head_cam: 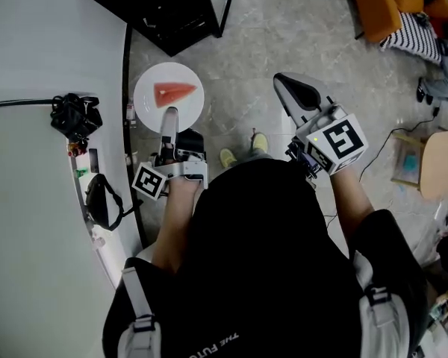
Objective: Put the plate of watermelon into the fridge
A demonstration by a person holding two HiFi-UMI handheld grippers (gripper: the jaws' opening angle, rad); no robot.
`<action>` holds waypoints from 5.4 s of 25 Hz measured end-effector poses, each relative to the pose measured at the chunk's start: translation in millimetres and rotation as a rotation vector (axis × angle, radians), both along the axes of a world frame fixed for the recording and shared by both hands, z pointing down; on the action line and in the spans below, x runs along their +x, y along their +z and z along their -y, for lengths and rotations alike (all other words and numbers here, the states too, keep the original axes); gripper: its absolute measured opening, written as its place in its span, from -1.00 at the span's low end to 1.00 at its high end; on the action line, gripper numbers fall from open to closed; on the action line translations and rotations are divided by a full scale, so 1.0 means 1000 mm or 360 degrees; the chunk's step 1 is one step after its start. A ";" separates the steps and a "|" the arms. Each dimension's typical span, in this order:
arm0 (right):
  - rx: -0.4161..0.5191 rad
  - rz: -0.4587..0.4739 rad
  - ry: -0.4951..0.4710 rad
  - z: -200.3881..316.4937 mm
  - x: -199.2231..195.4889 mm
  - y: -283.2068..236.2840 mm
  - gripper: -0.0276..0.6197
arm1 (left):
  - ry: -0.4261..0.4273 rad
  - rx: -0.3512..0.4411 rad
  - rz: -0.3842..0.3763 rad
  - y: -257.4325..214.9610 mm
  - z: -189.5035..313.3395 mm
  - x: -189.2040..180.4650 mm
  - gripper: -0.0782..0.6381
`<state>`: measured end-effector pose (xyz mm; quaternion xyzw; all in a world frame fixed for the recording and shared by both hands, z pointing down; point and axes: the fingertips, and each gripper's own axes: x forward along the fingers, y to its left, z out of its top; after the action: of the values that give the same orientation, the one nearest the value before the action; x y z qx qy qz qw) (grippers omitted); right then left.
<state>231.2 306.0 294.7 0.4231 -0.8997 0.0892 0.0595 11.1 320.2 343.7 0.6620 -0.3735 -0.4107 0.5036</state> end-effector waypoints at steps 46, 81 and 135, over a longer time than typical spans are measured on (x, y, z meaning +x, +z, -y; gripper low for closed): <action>-0.0115 0.0034 -0.0181 0.056 -0.055 0.025 -0.89 | -0.0060 -0.0015 0.0088 0.009 0.046 -0.035 -0.73; -0.0160 -0.0092 -0.0131 0.178 -0.192 0.037 -0.89 | 0.0026 -0.0035 0.0006 0.029 0.176 -0.155 -0.73; -0.0139 -0.0047 -0.0268 0.369 -0.159 0.035 -0.89 | -0.0067 -0.0085 0.0020 0.020 0.342 -0.116 -0.73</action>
<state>72.1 -63.1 329.2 0.3441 -0.9264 0.1169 0.0984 -104.7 -22.2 363.6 0.6429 -0.4014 -0.4068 0.5099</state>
